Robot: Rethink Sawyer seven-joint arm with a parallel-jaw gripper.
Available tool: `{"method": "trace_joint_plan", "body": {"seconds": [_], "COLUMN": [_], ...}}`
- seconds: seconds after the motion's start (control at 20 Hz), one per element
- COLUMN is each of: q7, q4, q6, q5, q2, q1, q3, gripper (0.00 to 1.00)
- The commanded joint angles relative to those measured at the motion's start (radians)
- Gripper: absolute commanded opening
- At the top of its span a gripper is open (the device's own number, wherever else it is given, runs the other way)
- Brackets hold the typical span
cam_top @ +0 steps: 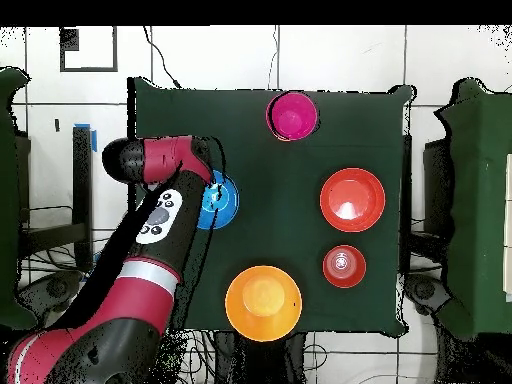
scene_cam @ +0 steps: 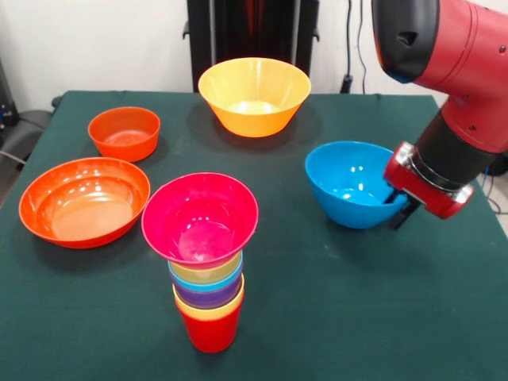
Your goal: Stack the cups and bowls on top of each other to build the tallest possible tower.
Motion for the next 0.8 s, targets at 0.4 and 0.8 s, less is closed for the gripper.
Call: {"method": "trace_joint_plan", "body": {"seconds": [0.4, 0.8], "q7": [-0.151, -0.248], "q4": [-0.072, -0.148], "q6": [0.25, 0.387], "q5": [-0.134, -0.176], "q2": [-0.09, -0.137], "q1": [-0.104, -0.164], "q3": [0.063, 0.11], "gripper": [0.0, 0.0]}}
